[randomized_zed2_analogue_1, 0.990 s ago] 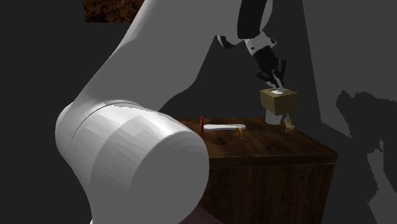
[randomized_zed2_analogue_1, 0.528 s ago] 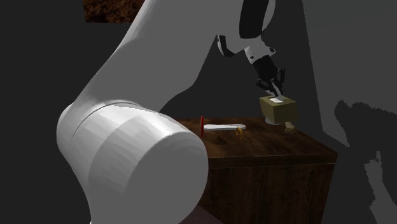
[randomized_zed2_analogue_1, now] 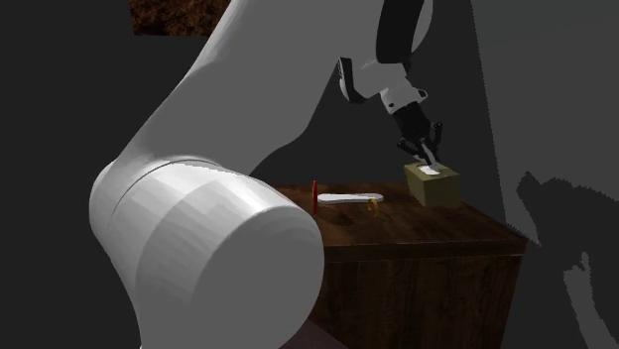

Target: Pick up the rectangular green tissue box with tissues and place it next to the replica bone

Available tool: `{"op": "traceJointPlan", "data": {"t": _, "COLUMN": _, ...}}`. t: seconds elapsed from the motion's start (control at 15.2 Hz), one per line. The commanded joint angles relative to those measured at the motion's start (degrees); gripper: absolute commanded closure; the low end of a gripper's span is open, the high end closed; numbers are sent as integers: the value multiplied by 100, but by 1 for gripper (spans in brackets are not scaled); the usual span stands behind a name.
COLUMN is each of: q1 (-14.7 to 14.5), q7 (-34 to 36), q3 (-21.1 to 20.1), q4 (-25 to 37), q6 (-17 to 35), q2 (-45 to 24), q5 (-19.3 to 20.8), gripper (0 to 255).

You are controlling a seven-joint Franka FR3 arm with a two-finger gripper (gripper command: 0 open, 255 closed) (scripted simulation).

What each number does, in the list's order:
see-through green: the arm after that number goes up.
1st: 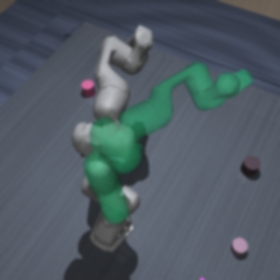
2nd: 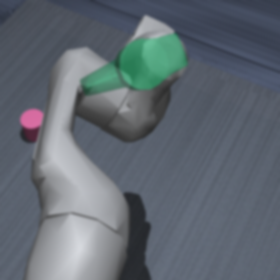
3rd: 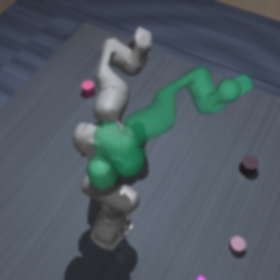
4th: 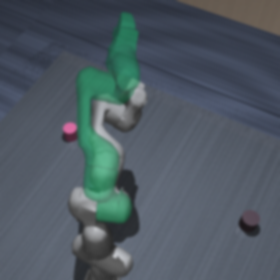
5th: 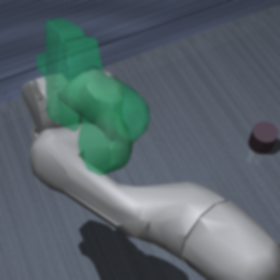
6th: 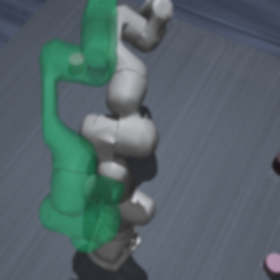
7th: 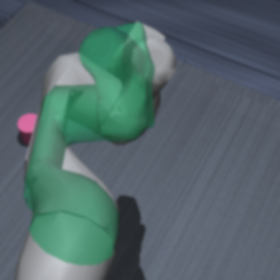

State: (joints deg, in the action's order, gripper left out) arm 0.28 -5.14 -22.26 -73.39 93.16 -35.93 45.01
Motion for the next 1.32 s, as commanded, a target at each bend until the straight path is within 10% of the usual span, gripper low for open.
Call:
{"op": "traceJointPlan", "data": {"t": 0.0, "q1": 16, "q7": 76, "q3": 7, "q4": -106, "q6": 112, "q2": -29, "q5": 18, "gripper": 255}}
{"op": "traceJointPlan", "data": {"t": 0.79, "q1": 36, "q7": 220, "q3": 28, "q4": -277, "q6": 317, "q2": -116, "q5": 64, "gripper": 255}}
{"op": "traceJointPlan", "data": {"t": 0.86, "q1": 36, "q7": 220, "q3": 28, "q4": -277, "q6": 318, "q2": -115, "q5": 64, "gripper": 0}}
{"op": "traceJointPlan", "data": {"t": 1.25, "q1": -39, "q7": 184, "q3": 7, "q4": -125, "q6": 158, "q2": -113, "q5": 40, "gripper": 0}}
